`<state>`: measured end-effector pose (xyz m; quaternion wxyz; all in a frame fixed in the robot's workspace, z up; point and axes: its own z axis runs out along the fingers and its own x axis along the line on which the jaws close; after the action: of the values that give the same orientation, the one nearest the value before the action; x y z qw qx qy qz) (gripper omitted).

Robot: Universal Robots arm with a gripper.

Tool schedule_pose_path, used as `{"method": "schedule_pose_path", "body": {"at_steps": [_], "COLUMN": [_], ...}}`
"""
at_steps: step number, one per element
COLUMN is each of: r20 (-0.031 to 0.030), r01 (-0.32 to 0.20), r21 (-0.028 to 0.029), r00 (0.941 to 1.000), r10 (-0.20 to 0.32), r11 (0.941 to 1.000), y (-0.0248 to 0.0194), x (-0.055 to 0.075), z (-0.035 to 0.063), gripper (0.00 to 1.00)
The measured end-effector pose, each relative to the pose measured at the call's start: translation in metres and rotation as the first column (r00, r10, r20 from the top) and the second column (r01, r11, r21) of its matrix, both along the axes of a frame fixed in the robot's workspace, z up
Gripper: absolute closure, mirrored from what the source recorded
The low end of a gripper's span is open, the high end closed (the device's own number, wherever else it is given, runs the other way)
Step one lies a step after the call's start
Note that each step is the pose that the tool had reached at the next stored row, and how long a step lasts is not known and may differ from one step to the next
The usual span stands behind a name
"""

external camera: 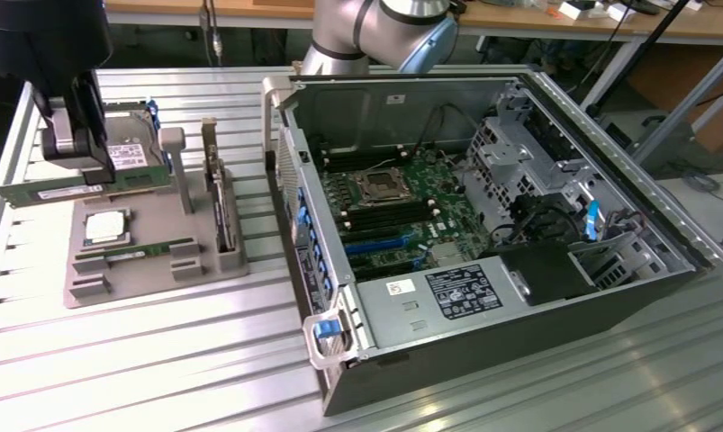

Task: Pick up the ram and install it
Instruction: 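Pick up the ram and move it above insertion slot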

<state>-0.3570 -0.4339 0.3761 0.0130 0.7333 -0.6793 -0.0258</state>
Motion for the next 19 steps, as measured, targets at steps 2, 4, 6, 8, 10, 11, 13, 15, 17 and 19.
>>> {"method": "schedule_pose_path", "body": {"at_steps": [2, 4, 6, 8, 10, 11, 13, 15, 17, 19], "r20": [0.0000, 0.0000, 0.0000, 0.0000, 0.0000, 0.0000, 0.0000, 0.0000, 0.0000, 0.0000], "r01": [0.000, 0.000, 0.000, 0.000, 0.000, 0.000, 0.000, 0.000, 0.000, 0.000], "r21": [0.0001, 0.0001, 0.0000, 0.0000, 0.0001, 0.0000, 0.0000, 0.0001, 0.0000, 0.0000], "r00": [1.0000, 1.0000, 1.0000, 1.0000, 1.0000, 1.0000, 1.0000, 1.0000, 1.0000, 1.0000], "r10": [0.000, 0.000, 0.000, 0.000, 0.000, 0.000, 0.000, 0.000, 0.000, 0.000], "r11": [1.0000, 1.0000, 1.0000, 1.0000, 1.0000, 1.0000, 1.0000, 1.0000, 1.0000, 1.0000], "y": [0.0000, 0.0000, 0.0000, 0.0000, 0.0000, 0.0000, 0.0000, 0.0000, 0.0000, 0.0000], "x": [0.000, 0.000, 0.000, 0.000, 0.000, 0.000, 0.000, 0.000, 0.000, 0.000], "z": [0.0014, 0.0034, 0.0057, 0.0089, 0.0119, 0.0131, 0.0155, 0.0255, 0.0280, 0.0294], "gripper": [0.87, 0.87, 0.87, 0.87, 0.87, 0.87, 0.87, 0.87, 0.87, 0.87]}}
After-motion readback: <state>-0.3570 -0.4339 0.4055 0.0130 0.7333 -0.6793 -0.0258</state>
